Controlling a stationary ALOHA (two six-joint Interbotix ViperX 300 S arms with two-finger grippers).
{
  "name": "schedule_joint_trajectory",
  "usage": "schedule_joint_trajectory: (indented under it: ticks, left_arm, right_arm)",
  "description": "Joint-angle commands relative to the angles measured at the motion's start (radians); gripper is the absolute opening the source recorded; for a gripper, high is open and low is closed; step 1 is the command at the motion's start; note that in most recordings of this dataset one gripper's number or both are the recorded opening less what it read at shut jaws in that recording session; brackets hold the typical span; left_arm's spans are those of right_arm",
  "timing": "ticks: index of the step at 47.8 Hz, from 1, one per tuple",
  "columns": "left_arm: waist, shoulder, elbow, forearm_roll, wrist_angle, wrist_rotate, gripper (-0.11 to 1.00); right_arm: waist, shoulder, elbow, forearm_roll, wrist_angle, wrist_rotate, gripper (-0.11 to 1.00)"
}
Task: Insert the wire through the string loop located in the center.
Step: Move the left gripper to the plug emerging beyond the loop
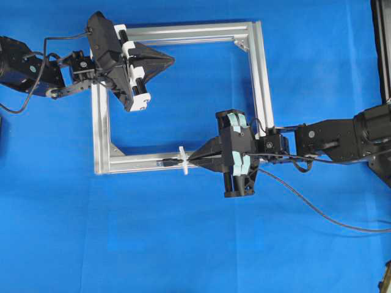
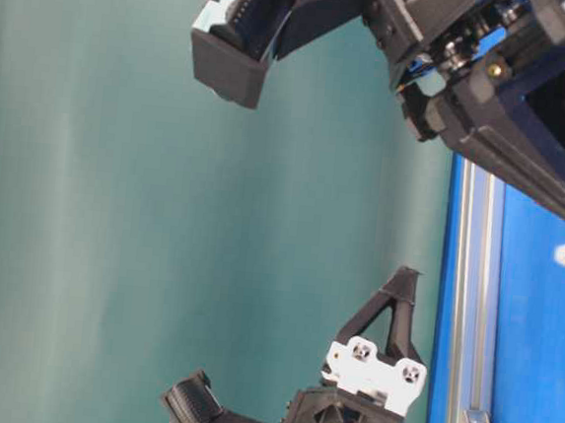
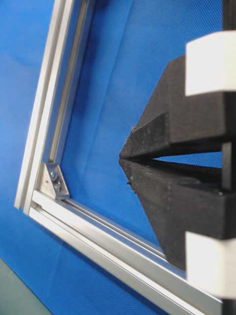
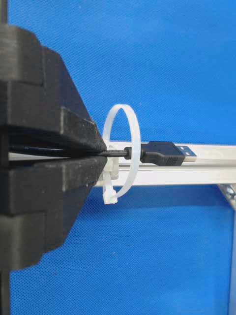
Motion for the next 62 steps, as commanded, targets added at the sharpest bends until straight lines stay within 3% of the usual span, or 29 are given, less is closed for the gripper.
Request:
schedule_joint_trajectory:
  ticks: [1,9,26,39,50,62]
  left_arm:
    - [-0.008,-0.037,-0.005,0.003,-0.008,-0.011,0.0]
    - [-0.061,-0.049,0.026,0.002,-0.005,-0.018,0.0]
    - [-0.255,-0.107,0.081,0.002,-0.003,-0.02,0.0]
    - [-0.365,-0.11,0.087,0.0,0.006,-0.075,0.0]
    - [-0.42,-0.107,0.08,0.0,0.043,-0.12,0.0]
    - [-0.425,-0.1,0.06,0.0,0.058,-0.12,0.0]
  right_arm:
    - [-0.002,-0.014,-0.014,0.002,-0.011,0.002,-0.02]
    - [-0.003,-0.014,-0.012,0.0,-0.011,0.002,-0.02]
    - [-0.002,-0.014,-0.014,-0.002,-0.02,0.0,-0.02]
    - [-0.002,-0.014,-0.014,-0.002,-0.02,0.0,-0.02]
    - [-0.003,-0.014,-0.014,-0.003,-0.018,0.0,-0.02]
    - [-0.002,-0.014,-0.014,-0.003,-0.02,0.0,-0.02]
